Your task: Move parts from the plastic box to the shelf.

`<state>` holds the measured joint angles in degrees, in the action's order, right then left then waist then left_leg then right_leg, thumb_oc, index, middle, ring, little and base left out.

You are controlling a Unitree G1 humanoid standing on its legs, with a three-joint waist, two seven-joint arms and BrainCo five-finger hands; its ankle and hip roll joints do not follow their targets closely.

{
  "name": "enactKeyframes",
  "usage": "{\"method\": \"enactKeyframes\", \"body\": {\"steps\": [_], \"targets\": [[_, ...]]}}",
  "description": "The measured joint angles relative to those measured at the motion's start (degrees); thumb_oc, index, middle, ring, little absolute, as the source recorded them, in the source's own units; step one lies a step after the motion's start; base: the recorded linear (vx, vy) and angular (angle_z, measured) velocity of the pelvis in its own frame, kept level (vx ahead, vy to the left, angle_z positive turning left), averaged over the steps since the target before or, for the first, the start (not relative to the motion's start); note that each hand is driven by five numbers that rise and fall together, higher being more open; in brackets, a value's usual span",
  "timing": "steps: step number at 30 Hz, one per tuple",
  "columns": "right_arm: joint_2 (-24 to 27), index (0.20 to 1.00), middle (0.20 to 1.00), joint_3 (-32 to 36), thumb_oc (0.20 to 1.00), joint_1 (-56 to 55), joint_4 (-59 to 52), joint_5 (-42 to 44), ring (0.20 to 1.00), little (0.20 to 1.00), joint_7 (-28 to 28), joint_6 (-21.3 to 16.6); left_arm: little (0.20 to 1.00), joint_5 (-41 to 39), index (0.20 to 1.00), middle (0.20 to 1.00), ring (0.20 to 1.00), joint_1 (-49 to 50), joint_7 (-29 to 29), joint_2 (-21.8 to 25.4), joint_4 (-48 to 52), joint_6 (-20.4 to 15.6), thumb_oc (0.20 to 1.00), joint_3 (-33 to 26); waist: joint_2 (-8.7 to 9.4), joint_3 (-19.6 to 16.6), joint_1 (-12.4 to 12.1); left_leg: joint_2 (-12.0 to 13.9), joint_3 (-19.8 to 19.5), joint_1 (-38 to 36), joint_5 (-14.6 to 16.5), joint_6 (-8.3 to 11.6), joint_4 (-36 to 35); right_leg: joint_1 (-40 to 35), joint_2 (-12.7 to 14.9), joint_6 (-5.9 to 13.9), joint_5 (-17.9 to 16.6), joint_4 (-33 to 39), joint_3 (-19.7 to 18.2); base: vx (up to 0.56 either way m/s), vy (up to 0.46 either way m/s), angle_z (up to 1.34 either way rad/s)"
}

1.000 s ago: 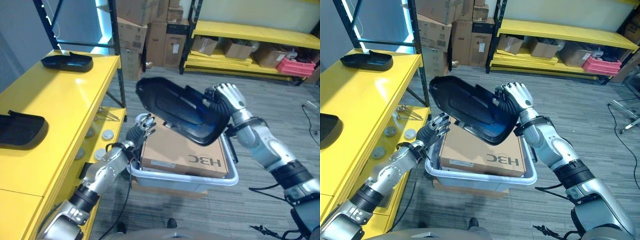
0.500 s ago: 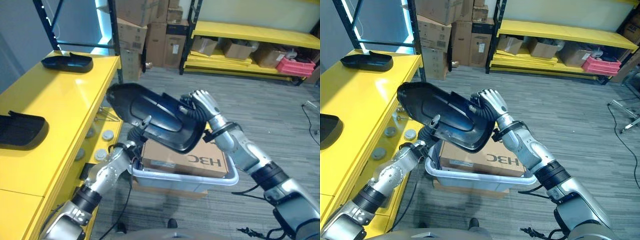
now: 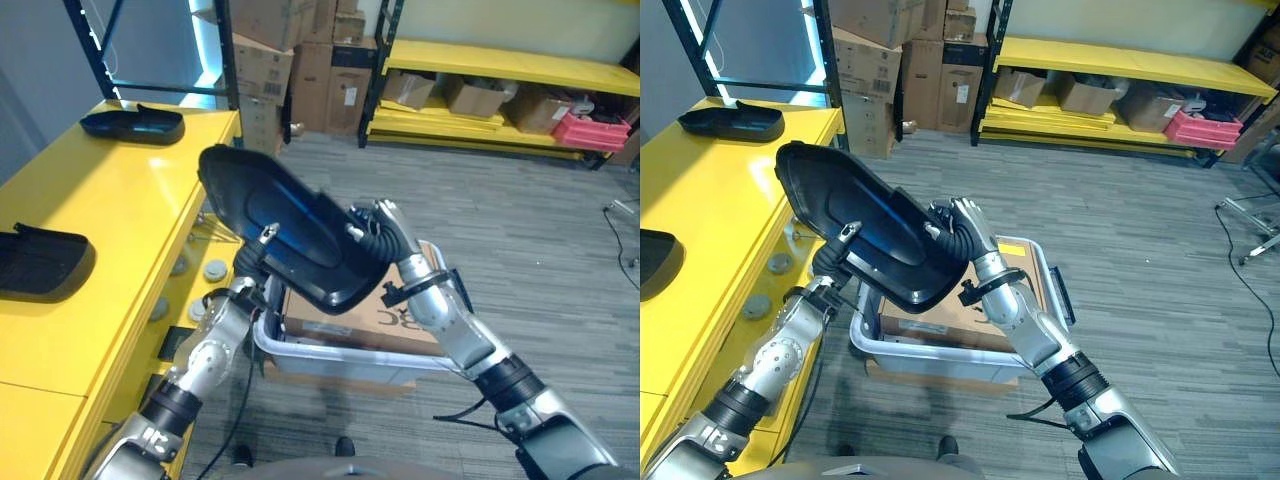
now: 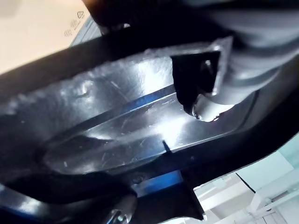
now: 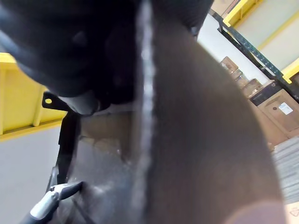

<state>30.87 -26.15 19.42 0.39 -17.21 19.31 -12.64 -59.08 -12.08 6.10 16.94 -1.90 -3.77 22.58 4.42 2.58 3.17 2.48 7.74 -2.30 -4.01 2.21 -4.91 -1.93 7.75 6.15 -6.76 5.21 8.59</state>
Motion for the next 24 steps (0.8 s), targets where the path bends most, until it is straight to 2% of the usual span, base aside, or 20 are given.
{"method": "enactKeyframes", "body": {"steps": [5,6,7,10,13,14,19,24], "targets": [[-0.95,0.2,0.2,0.39,0.2,-0.33,0.0,1.52,0.2,0.2,-0.06,-0.86,0.2,6.36,0.2,0.2,0.2,0.12,1.4,0.49,0.69,-2.5,0.2,-0.02,-0.01,0.01,-0.79,-0.05,-0.01,0.08,0.08,-0.15,-0.01,0.08,0.07,0.02,0.3,0.01,-0.03,0.01,0.065,0.0],[-0.91,0.561,0.561,0.53,0.561,-0.38,0.0,1.57,0.561,0.561,-0.07,-1.86,0.2,8.07,0.2,0.2,0.2,0.12,1.88,0.84,1.47,-3.08,0.2,-0.01,0.0,0.01,-0.95,-0.05,-0.01,0.12,0.08,-0.15,0.0,0.12,0.06,0.03,0.31,0.01,-0.03,0.03,0.081,0.0],[-0.86,1.0,1.0,0.69,1.0,-0.38,-0.05,1.59,1.0,1.0,-0.2,-2.63,0.2,9.88,0.2,0.2,0.2,0.12,2.05,1.12,1.85,-3.95,0.2,-0.07,0.0,0.01,-1.08,-0.05,-0.01,0.1,0.09,-0.15,0.0,0.1,0.07,0.07,0.33,0.01,-0.02,0.03,0.088,0.01],[-0.13,1.0,1.0,1.52,1.0,-2.23,-2.17,5.04,1.0,1.0,-2.05,-4.01,0.2,17.4,0.2,0.2,0.2,0.23,3.76,2.34,3.45,-6.77,0.2,-0.89,0.0,0.02,-1.48,-0.11,-0.06,0.15,0.15,-0.19,0.0,0.06,0.09,0.21,0.43,0.0,-0.05,0.03,0.096,0.03],[-0.07,1.0,1.0,2.11,1.0,-8.25,-4.45,9.11,1.0,1.0,-3.84,-5.58,0.2,30.16,0.2,0.2,0.2,0.32,5.8,6.04,5.95,-8.97,0.2,-1.73,0.02,0.03,-1.74,-0.47,-0.11,0.14,0.27,-0.08,0.0,-0.04,0.14,0.26,0.31,-0.37,-0.02,0.0,0.14,0.03],[-0.88,1.0,1.0,4.05,1.0,-13.84,-5.43,11.79,1.0,1.0,-3.69,-6.98,0.2,35.69,0.2,0.2,0.2,0.51,7.43,7.46,5.83,-10.56,0.2,-1.92,0.01,0.07,-1.62,-0.83,-0.09,0.13,0.39,-0.11,-0.01,-0.01,0.43,0.39,0.2,-0.4,-0.04,-0.03,0.188,-0.02],[-4.11,1.0,1.0,11.71,1.0,-25.97,-2.5,17.01,1.0,1.0,-1.39,-7.23,0.2,37.39,0.2,0.2,0.2,4.72,11.35,7.65,4.67,-14.57,0.2,-8.59,0.69,0.77,1.86,-1.85,0.42,-0.18,1.15,-0.9,-0.03,0.15,1.46,0.97,-0.54,-0.43,-0.4,-0.02,0.126,-0.09],[-5.99,1.0,1.0,16.18,1.0,-30.3,13.35,19.99,1.0,1.0,-1.85,-6.86,0.2,39.75,0.2,0.2,0.2,7.45,12.52,9.18,3.34,-18.09,0.2,-9.63,1.29,1.8,2.41,-1.67,2.27,-0.48,1.41,-1.0,-0.07,1.48,1.54,1.3,-2.62,-1.02,-2.0,0.0,0.041,-0.22]]}}
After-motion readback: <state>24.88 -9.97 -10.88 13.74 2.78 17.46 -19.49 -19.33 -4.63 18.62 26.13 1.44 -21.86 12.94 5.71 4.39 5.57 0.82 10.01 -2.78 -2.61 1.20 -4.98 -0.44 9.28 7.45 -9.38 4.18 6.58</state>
